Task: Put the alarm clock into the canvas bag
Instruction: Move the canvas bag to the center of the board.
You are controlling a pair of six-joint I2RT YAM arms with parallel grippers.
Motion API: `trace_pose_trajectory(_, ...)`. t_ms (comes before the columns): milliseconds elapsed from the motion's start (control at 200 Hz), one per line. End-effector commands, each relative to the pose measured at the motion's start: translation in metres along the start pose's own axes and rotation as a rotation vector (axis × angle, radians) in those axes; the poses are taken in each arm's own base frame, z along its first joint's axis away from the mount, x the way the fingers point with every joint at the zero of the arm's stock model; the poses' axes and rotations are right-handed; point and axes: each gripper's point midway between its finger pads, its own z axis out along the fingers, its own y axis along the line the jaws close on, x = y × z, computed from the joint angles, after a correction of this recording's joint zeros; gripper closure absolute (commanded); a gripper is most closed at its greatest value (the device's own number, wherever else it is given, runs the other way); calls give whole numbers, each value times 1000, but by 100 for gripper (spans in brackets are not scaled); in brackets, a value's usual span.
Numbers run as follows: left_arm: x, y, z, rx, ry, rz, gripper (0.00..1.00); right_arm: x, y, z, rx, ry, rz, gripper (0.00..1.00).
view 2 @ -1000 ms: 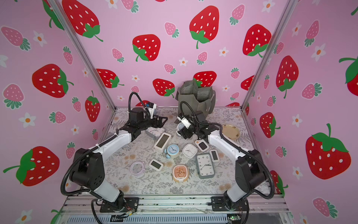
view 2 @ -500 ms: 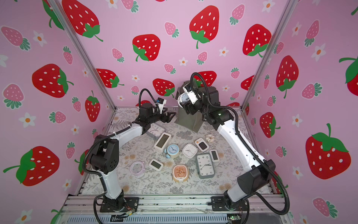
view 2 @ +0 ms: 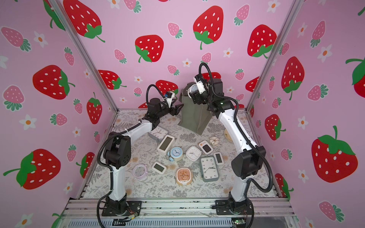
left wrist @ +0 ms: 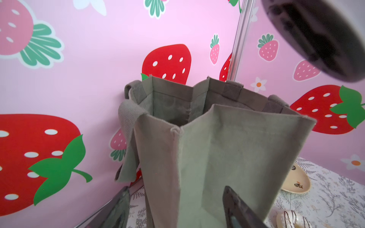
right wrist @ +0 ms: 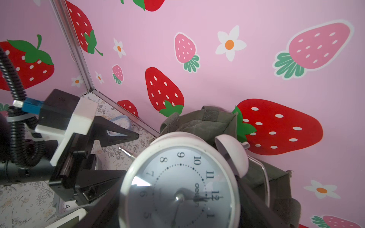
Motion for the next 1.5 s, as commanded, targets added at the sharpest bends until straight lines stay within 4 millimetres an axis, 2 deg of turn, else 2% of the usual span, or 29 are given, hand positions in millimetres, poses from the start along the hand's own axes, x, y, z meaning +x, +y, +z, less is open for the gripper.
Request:
trace_pose_trajectory(0,-16,-1,9,10,-52,57,29,-35,-9,-14,23,-95,-10,28)
trace_pose_trajectory(135,-11,3,17,7,-53,30,29,-31,-12,-9,19,-91,-2,28)
trace_pose_trajectory(285,-12,4,25,20,-63,29,36,-26,-15,-6,15,-82,7,28)
trace_pose_trajectory(395,-11,3,29,37,-65,37,49,-24,-17,-6,14,-79,8,28)
trace_pose_trajectory(485,-11,2,31,41,-68,34,52,-24,-19,-6,16,-79,10,28)
trace_pose_trajectory(565,-10,-1,32,58,-68,39,60,-22,-21,-5,20,-75,12,28)
trace_pose_trajectory(615,-10,-4,32,73,-71,43,65,-20,-24,-4,25,-72,15,28)
trace_pose_trajectory(705,-10,-9,31,102,-73,43,85,-18,-28,-4,31,-69,23,28)
trace_pose_trajectory(856,-10,-13,29,118,-69,31,93,-13,-33,0,36,-54,34,28)
trace_pose_trajectory(886,-10,-13,29,116,-66,30,100,-10,-33,2,35,-45,36,28)
trace_pose_trajectory(1156,-12,-19,9,105,-56,33,100,0,-39,16,59,-24,58,28)
trace_pose_trajectory(1266,-13,-25,0,112,-50,20,100,12,-42,25,63,13,77,28)
trace_pose_trajectory(1491,-8,-34,-8,141,-33,-2,100,24,-56,42,97,30,122,29)
